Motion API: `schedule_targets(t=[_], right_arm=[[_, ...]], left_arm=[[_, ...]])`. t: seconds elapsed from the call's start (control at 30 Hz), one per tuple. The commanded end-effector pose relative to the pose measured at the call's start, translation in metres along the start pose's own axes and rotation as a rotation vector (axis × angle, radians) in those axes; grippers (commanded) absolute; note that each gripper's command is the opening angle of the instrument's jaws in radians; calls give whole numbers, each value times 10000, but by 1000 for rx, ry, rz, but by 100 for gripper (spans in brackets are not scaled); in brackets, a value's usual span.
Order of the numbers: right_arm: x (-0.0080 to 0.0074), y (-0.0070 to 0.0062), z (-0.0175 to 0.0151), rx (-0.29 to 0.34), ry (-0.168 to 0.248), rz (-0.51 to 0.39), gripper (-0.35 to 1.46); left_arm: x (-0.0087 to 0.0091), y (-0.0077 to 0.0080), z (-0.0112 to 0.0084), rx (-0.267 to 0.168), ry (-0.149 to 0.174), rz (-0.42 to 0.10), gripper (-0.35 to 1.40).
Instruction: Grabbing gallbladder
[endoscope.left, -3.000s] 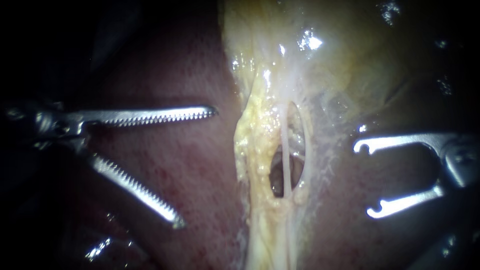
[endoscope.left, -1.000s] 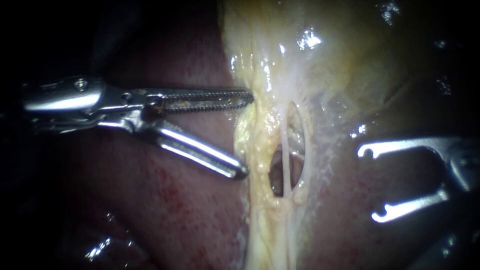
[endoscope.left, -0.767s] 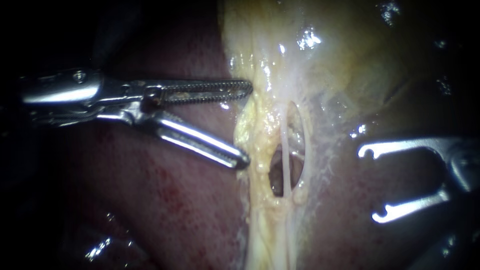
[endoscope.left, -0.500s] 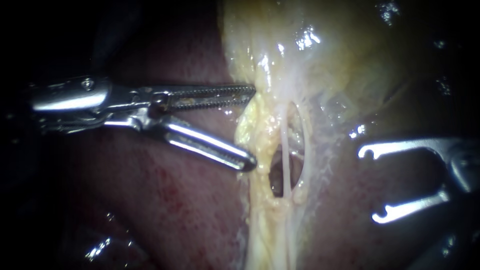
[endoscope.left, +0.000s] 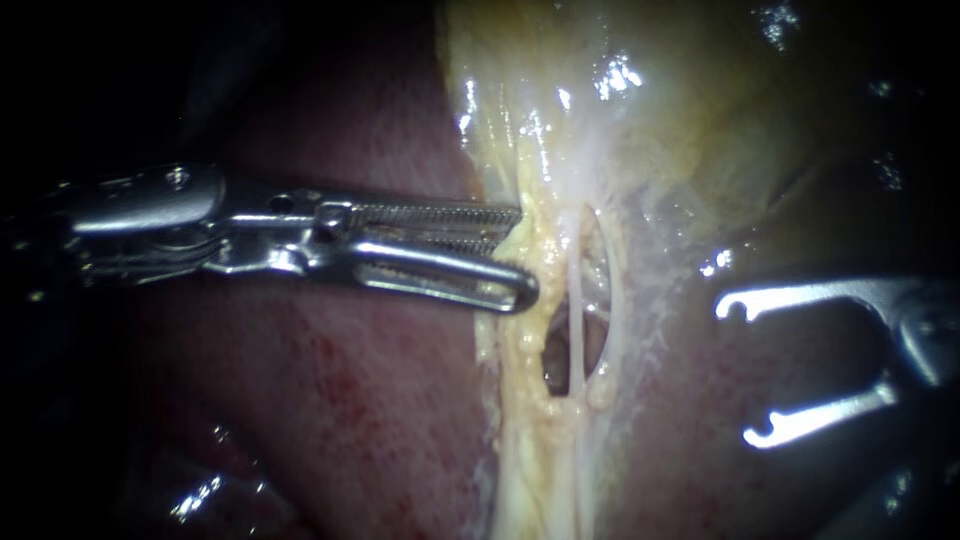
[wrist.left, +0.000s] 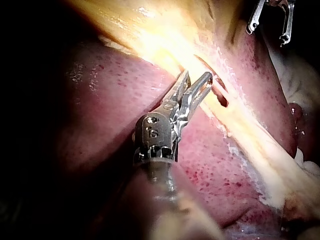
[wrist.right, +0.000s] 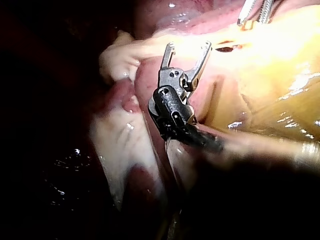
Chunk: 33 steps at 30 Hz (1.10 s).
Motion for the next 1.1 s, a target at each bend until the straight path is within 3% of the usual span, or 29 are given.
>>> schedule_targets(t=[0.03,0.13,0.2,0.27,1.1], right_arm=[[0,0,0,0,0,0,57],[0,0,0,0,0,0,57],[0,0,0,0,0,0,57],[0,0,0,0,-1,6,57],[-1,-1,-1,0,0,5,57]], left_arm=[[0,0,0,1,3,-11,15],[0,2,0,-3,4,-17,4],[0,4,0,-4,7,-23,-23],[1,6,-1,-4,7,-29,-35],[3,6,-6,-12,16,-41,-35]])
